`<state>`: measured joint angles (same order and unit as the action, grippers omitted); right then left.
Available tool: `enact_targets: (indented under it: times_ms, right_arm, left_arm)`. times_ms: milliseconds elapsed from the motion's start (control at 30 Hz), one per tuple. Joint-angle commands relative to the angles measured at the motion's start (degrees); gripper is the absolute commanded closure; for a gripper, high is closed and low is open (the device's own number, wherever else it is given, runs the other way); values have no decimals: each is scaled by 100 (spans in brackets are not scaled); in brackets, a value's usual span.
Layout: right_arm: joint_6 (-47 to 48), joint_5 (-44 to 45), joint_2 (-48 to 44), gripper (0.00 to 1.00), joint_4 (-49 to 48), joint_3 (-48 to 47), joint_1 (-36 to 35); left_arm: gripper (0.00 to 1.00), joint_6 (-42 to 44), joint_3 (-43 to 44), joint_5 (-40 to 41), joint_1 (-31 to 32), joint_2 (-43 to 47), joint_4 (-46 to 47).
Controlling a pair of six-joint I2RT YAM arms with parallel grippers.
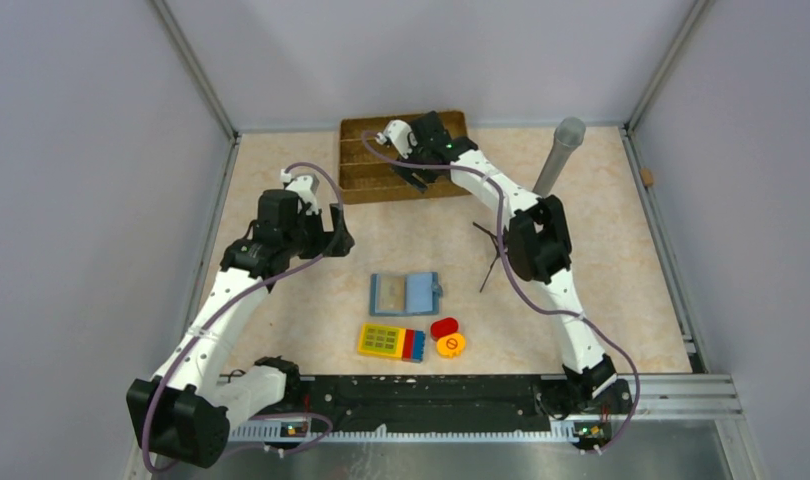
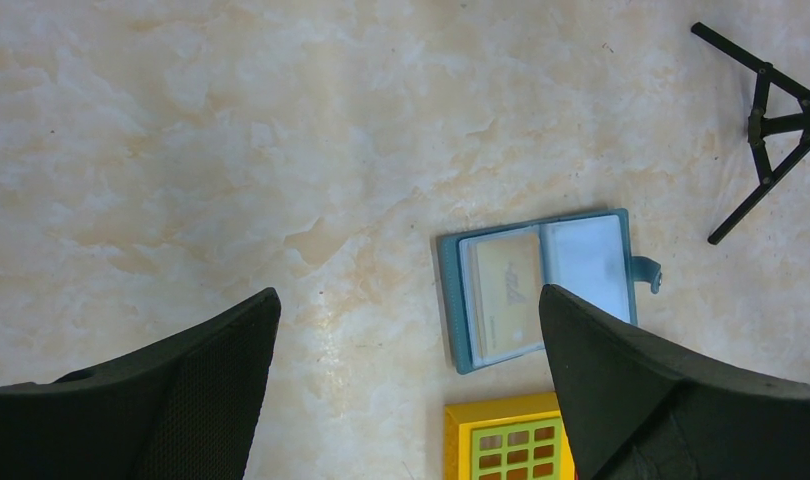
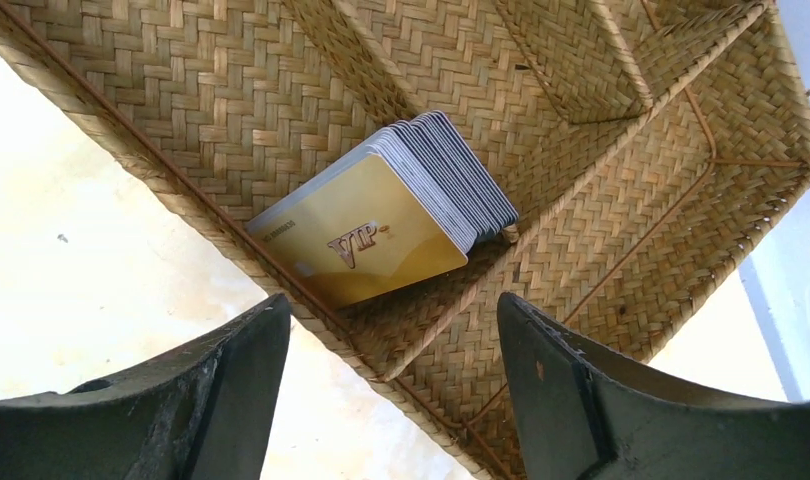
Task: Put the credit cards into the card holder
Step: Pick up the credit card from the storage box.
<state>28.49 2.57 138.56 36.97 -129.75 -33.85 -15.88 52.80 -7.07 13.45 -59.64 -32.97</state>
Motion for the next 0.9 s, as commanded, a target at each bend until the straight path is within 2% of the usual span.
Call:
enact_targets:
  times_ms: [0, 333, 500, 867]
  right_arm:
    - [228, 67, 216, 26, -386, -346, 103]
    - [146, -232, 59, 34, -480, -478, 133]
    - [133, -424, -73, 34, -652, -497, 133]
    - [314, -385, 473, 31, -648, -856, 251]
  left_arm:
    - [1, 24, -45, -127, -61, -30, 282]
    - [1, -20, -58, -256, -139, -104, 300]
    - [1, -38, -49, -316, -163, -152, 293]
    - [1, -73, -59, -486, -202, -201, 316]
